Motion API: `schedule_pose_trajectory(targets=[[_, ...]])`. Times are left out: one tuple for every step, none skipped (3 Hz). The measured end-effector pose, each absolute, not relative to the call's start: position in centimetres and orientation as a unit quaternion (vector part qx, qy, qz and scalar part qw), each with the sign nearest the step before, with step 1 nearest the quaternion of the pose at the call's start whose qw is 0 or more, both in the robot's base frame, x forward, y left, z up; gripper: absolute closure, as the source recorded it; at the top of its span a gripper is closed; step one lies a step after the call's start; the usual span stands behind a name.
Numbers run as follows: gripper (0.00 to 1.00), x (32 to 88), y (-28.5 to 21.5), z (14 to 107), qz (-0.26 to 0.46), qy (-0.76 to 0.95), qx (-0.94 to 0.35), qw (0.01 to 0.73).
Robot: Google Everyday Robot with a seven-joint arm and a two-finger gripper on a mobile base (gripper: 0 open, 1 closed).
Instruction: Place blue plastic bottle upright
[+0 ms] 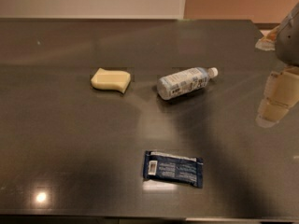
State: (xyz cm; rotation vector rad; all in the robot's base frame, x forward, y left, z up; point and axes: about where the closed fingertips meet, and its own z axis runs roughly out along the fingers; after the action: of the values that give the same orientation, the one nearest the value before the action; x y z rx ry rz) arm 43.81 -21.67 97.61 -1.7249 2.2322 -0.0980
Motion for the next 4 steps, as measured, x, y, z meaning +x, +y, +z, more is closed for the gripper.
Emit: schedule_pose_trajectory(targets=[[0.00, 43.8, -21.7, 97.6, -0.034, 0.781, -0.603, 0.159], [0.00, 44.4, -21.4, 97.9, -0.039, 0.775, -0.610, 0.160], [0.00, 46.3, -20.6, 97.9, -0.043, 0.757, -0.633, 0.157], [0.00, 48.9, -19.4, 97.7, -0.044, 0.733, -0.661, 0.152]])
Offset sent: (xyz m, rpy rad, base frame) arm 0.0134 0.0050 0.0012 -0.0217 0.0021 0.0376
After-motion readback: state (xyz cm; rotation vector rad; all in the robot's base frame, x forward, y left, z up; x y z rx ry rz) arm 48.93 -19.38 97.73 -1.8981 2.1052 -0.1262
